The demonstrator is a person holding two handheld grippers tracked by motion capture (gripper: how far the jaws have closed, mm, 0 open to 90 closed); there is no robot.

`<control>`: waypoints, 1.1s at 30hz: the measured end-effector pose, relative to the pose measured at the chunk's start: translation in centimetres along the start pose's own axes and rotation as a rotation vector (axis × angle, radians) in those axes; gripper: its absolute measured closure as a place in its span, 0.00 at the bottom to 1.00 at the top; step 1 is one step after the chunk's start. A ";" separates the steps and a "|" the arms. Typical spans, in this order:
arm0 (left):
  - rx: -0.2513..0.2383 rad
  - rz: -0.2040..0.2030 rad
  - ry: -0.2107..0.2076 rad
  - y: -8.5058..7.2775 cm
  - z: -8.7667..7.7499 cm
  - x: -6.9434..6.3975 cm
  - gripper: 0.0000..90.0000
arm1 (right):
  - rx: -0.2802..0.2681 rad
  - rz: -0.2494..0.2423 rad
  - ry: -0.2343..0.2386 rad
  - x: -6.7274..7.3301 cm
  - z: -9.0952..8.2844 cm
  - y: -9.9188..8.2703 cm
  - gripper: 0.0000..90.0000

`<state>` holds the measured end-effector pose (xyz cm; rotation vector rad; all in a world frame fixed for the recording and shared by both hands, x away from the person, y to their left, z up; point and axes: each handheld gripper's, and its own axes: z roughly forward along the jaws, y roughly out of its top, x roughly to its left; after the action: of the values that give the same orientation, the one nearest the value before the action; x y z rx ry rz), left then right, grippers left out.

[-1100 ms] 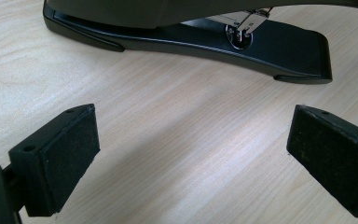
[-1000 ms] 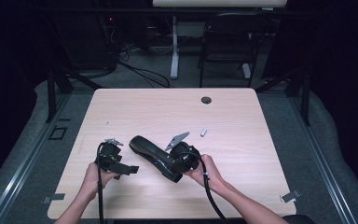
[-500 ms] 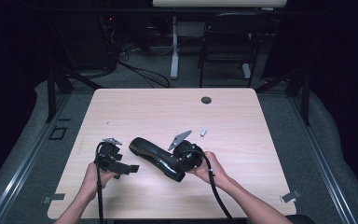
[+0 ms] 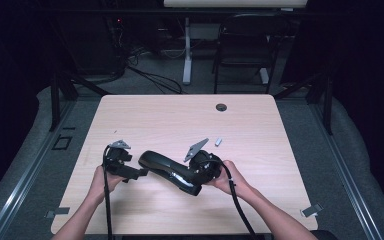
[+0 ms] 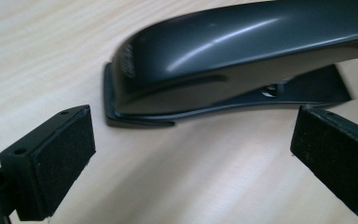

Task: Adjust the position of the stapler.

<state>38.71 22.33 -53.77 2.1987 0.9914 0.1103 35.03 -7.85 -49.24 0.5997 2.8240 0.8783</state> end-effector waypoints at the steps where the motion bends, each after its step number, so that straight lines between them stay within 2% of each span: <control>1: 0.008 0.032 0.007 0.2 0.2 0.1 0.00 | 0.000 0.000 0.000 0.0 0.0 0.0 0.61; 3: 0.007 0.091 0.002 0.5 0.7 0.1 0.00 | -0.001 -0.004 0.001 -0.1 0.0 0.0 0.61; 4: 0.007 0.091 0.002 0.5 0.7 0.1 0.00 | 0.001 -0.005 0.003 -0.1 0.0 0.0 0.61; 5: -0.004 0.134 -0.017 0.8 1.0 0.3 0.00 | 0.006 -0.007 0.008 -0.2 0.0 0.0 0.61; 8: 0.005 0.188 -0.031 1.1 1.6 0.2 0.00 | 0.005 -0.007 0.009 -0.3 0.1 -0.1 0.61; 10: 0.017 0.192 -0.021 1.3 1.9 0.3 0.00 | 0.006 -0.009 0.010 -0.4 0.1 -0.1 0.61; 12: -0.003 0.175 -0.035 1.5 2.1 0.5 0.00 | 0.009 -0.010 0.013 -0.4 0.0 -0.1 0.61; 14: -0.011 0.178 -0.045 1.8 2.4 0.7 0.00 | 0.017 -0.020 0.013 -0.5 0.0 0.0 0.61; 16: 0.002 0.192 -0.073 2.0 2.8 0.7 0.00 | 0.007 -0.012 0.017 -0.5 0.1 -0.1 0.61; 17: 0.011 0.202 -0.061 2.0 3.0 0.6 0.00 | 0.007 -0.012 0.018 -0.5 0.1 -0.1 0.61; 19: 0.013 0.230 -0.070 2.0 3.1 0.6 0.00 | 0.010 -0.012 0.020 -0.6 0.1 -0.1 0.61; 23: 0.005 0.230 -0.085 2.0 3.3 0.8 0.00 | 0.011 -0.009 0.028 -0.8 0.1 -0.2 0.61; 27: -0.002 0.255 -0.089 2.1 3.3 0.8 0.00 | 0.013 -0.007 0.033 -1.1 0.1 -0.2 0.61; 33: -0.004 0.243 -0.097 2.2 3.3 0.7 0.00 | 0.007 -0.008 0.032 -1.5 -0.2 -0.3 0.61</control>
<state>41.72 19.90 -54.98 2.2906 0.6685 0.1154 36.23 -8.78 -49.23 0.5806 2.8567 0.8846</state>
